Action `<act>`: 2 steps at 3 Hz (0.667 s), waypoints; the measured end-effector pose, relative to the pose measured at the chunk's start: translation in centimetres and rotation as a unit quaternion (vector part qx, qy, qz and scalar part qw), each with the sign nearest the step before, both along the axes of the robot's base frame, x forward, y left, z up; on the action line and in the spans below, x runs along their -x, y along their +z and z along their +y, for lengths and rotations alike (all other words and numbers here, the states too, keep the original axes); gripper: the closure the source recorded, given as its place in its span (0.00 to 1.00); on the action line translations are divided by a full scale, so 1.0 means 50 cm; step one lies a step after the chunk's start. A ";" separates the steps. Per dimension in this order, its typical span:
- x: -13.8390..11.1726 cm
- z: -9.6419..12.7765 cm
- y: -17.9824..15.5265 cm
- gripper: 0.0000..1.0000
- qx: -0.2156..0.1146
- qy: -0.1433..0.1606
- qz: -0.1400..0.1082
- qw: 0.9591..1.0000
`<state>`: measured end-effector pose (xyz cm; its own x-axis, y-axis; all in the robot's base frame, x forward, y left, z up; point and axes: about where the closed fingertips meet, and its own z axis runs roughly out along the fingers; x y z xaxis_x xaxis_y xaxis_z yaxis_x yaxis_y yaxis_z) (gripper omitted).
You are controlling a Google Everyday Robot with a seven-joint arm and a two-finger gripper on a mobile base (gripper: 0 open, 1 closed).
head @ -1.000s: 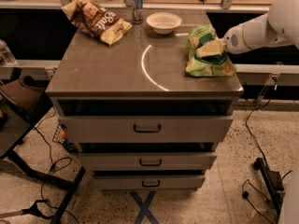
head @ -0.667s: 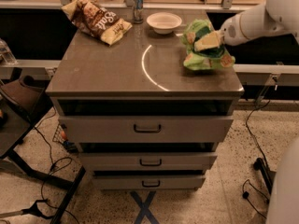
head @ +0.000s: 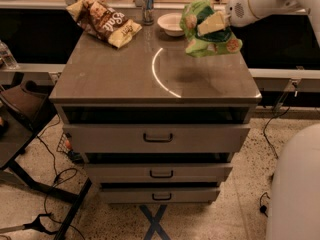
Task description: Move green rice chip bag near brown chip bag
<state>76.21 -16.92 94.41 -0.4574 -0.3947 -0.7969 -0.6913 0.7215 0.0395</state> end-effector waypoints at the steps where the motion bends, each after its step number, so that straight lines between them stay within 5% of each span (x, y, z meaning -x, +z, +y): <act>1: 0.014 0.051 0.008 1.00 -0.014 0.021 0.004 1.000; 2: 0.043 0.094 0.046 1.00 -0.031 0.024 -0.012 0.999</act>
Offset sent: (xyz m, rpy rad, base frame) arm -0.0737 0.1225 -0.0280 0.1030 0.0353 0.0833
